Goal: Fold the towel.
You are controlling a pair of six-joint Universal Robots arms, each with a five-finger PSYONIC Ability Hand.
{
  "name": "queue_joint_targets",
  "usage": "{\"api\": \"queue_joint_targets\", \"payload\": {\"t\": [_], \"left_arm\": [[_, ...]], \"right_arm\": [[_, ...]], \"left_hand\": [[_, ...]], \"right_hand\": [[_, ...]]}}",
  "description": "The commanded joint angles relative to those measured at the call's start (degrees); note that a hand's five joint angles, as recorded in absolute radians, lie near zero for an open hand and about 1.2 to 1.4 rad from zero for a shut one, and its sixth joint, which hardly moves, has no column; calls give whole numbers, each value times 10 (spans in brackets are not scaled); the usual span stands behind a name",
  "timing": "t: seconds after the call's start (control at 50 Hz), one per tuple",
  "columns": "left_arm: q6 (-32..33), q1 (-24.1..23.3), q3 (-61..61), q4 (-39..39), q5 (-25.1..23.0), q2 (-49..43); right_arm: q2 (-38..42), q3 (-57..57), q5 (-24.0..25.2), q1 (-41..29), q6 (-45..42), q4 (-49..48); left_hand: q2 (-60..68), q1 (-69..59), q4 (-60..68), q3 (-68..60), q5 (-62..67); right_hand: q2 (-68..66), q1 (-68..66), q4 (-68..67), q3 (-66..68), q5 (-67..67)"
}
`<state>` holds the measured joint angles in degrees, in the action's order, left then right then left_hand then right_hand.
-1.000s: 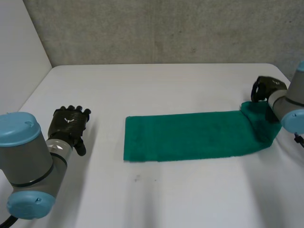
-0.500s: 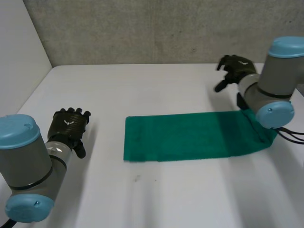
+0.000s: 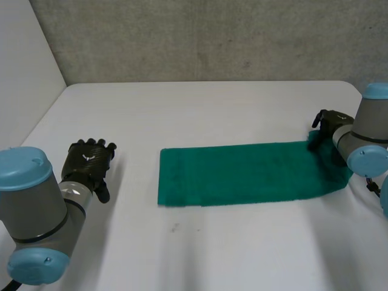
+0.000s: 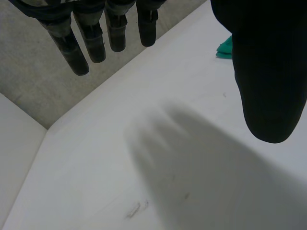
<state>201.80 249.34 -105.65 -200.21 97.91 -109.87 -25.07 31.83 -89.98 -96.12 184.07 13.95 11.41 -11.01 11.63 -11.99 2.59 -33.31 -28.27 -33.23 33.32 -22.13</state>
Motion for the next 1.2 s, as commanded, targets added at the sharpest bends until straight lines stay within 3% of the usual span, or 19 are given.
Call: {"api": "queue_joint_targets", "payload": {"t": [0.02, 0.06, 0.12, 0.16, 0.3, 0.42, 0.54, 0.72, 0.86, 1.0, 1.04, 1.1, 1.2], "left_arm": [[0, 0, 0, 0, 0, -1], [0, 0, 0, 0, 0, -1], [1, 0, -1, 0, 0, -1], [0, 0, -1, 0, 0, -1], [0, 0, -1, 0, 0, -1], [1, -3, 0, 0, 1, -1], [1, -3, -1, 0, 2, 2], [1, -3, -5, 1, 3, 4], [1, -4, -8, 1, 3, 6], [1, -13, -11, 1, 2, 6], [1, -19, -11, 0, 2, 6], [1, -28, -10, 0, 1, 6], [0, -50, 3, -2, 0, 10]], "right_arm": [[11, -4, -1, 10, 0, -2], [15, -7, -1, 10, 0, -2], [23, -9, -1, 13, 0, -2], [23, -8, -1, 14, 1, -2], [10, -8, 3, 8, 0, -2], [-71, 8, 9, -7, 4, -2], [-106, 38, 33, -107, 7, -10], [-197, 160, 117, -246, 20, -89], [-195, 223, 165, -339, 11, -115], [-169, 236, 156, -362, -32, -111], [-167, 236, 148, -363, -56, -108], [-174, 238, 132, -353, -80, -104], [-226, 256, 113, -352, -80, -96]], "left_hand": [[-14, 10, -16, 20, -26], [-14, 10, -16, 20, -26], [-14, 10, -16, 20, -26], [-14, 10, -16, 20, -26], [-14, 10, -16, 20, -26], [-14, 10, -16, 20, -26], [-14, 10, -16, 20, -26], [-14, 10, -16, 20, -26], [-14, 10, -16, 20, -26], [-14, 10, -16, 20, -26], [-14, 10, -16, 20, -26], [-14, 10, -16, 20, -26], [-14, 10, -16, 20, -26]], "right_hand": [[-89, -139, -90, 89, -101], [-122, -173, -123, 122, -134], [-275, -326, -276, 275, -287], [-466, -516, -466, 465, -477], [-467, -517, -468, 467, -479], [-467, -517, -468, 467, -479], [-467, -517, -468, 467, -479], [-467, -517, -468, 467, -479], [-467, -517, -468, 467, -479], [-467, -517, -468, 467, -479], [-211, -262, -212, 211, -223], [3, -48, 2, -3, -9], [151, 101, 151, -151, 140]]}}
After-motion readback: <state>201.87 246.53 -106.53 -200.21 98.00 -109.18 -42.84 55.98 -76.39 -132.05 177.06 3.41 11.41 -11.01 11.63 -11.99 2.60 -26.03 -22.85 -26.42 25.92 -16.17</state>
